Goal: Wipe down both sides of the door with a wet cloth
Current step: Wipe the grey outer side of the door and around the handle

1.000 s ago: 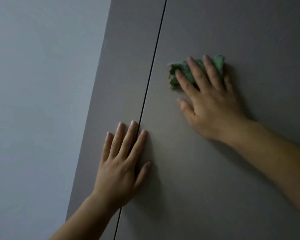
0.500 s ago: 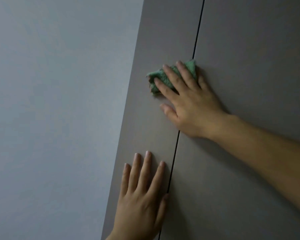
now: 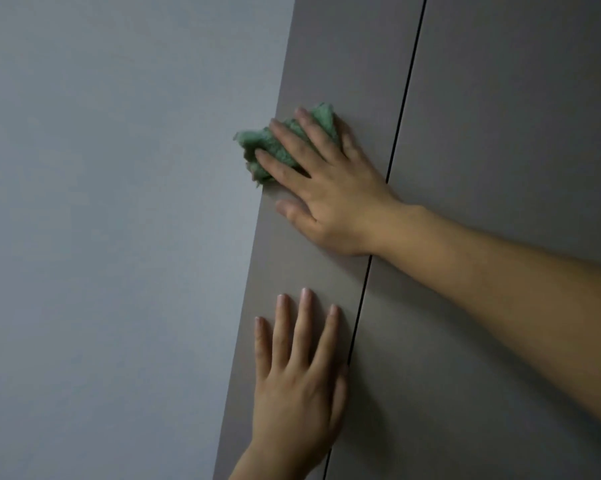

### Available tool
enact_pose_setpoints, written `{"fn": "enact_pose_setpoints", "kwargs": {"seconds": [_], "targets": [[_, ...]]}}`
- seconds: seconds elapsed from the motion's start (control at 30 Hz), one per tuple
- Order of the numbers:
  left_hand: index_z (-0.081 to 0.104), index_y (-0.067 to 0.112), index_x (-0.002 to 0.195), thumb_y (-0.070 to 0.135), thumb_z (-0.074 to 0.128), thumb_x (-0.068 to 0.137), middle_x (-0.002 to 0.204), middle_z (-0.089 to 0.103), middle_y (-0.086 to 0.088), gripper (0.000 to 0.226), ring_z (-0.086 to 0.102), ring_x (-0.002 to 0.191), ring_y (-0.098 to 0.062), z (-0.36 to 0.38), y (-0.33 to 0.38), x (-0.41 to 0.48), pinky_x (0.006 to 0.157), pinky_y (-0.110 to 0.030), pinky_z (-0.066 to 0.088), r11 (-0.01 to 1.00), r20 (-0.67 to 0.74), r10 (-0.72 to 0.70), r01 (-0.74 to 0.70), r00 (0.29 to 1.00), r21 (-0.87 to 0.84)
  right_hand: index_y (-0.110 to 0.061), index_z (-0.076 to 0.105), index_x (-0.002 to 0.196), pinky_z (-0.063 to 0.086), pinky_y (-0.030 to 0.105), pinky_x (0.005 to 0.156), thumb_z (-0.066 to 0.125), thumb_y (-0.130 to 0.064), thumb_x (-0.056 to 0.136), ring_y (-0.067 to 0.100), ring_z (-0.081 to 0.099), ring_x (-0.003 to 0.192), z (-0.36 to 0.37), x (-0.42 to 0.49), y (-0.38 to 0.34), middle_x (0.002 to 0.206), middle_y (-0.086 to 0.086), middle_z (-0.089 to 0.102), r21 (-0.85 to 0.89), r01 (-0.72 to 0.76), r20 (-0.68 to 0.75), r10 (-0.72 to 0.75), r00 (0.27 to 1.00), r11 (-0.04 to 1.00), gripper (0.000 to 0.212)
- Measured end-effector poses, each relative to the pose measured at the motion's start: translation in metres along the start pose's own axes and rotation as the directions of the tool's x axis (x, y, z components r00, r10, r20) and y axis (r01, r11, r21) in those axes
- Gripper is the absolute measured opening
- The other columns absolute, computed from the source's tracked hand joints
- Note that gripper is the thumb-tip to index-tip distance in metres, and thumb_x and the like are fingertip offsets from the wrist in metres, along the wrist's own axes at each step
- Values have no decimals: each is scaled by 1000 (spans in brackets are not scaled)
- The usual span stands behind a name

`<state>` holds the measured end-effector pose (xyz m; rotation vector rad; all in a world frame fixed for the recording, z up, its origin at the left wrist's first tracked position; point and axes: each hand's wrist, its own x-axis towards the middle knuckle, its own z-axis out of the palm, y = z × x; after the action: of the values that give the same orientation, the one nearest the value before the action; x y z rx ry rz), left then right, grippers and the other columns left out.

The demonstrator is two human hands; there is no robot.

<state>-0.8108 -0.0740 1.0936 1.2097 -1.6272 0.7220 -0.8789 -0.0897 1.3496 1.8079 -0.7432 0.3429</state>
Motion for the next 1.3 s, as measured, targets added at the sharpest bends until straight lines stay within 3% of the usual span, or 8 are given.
{"fn": "enact_pose_setpoints", "kwargs": {"seconds": [0.23, 0.43, 0.6, 0.8, 1.07, 1.13, 1.2, 1.3], "targets": [[23, 23, 164, 47, 46, 97, 173, 11, -14, 75, 8, 159, -41, 14, -3, -20, 126, -61, 9, 1000, -36, 6, -6, 999, 3, -29, 25, 161, 6, 56, 127, 31, -48, 103, 31, 3, 158, 25, -112, -9, 171, 3, 13, 9, 185, 74, -185, 980, 983, 62], [24, 22, 164, 45, 47, 95, 173, 8, -16, 76, 5, 159, -43, 18, 2, -24, 125, -64, 7, 1000, -28, -18, 18, 999, 4, -27, 27, 161, 10, 61, 124, 27, -51, 102, 35, 7, 157, 19, -83, 7, 171, 6, 15, 17, -3, -43, 4, 999, 1000, 64], [24, 17, 164, 47, 42, 99, 172, 7, -22, 74, 1, 158, -47, 13, 4, -24, 122, -70, 6, 1000, 14, -21, 21, 1000, -22, -28, 29, 160, 15, 58, 125, 39, -49, 102, 34, 10, 157, 42, -169, -21, 170, 5, 17, 13, 118, 31, -118, 992, 993, 63], [33, 20, 161, 43, 42, 97, 170, 15, -23, 69, 2, 155, -55, 4, 20, -14, 115, -82, 5, 998, 35, -25, 27, 999, -64, -25, 22, 161, 17, 63, 119, 39, -51, 96, 37, 10, 157, 30, -163, 46, 170, 8, 15, 1, -276, -55, 275, 960, 961, 72], [42, 16, 158, 43, 41, 93, 171, 11, -21, 70, 6, 158, -45, 2, 34, -3, 116, -79, 0, 995, 39, 47, -43, 998, -87, -28, 22, 159, 24, 58, 120, 41, -51, 96, 34, 17, 155, 45, -243, 12, 168, 5, 15, -54, -73, 63, 76, 995, 996, 70], [45, 13, 156, 41, 42, 92, 171, 13, -20, 70, 8, 159, -42, 2, 43, 2, 119, -76, 4, 991, 31, 109, -106, 994, -87, -26, 24, 160, 19, 56, 121, 37, -50, 97, 35, 14, 156, 33, -225, 47, 169, 7, 16, -43, -278, 0, 278, 960, 960, 69], [46, 11, 155, 41, 42, 92, 171, 15, -19, 70, 7, 160, -39, 3, 53, 11, 122, -71, 8, 985, 26, 157, -155, 987, -79, -22, 26, 161, 8, 52, 124, 33, -50, 98, 38, 11, 157, 21, -210, 78, 169, 11, 17, 38, -547, -59, 548, 834, 836, 68], [45, 11, 156, 42, 43, 91, 172, 16, -18, 72, 8, 160, -38, 7, 69, 21, 125, -64, 6, 976, 22, 208, -206, 978, -70, -19, 26, 161, 12, 57, 125, 38, -50, 97, 41, 8, 156, 32, -233, 63, 169, 14, 14, 76, -582, -78, 586, 806, 810, 72]]}}
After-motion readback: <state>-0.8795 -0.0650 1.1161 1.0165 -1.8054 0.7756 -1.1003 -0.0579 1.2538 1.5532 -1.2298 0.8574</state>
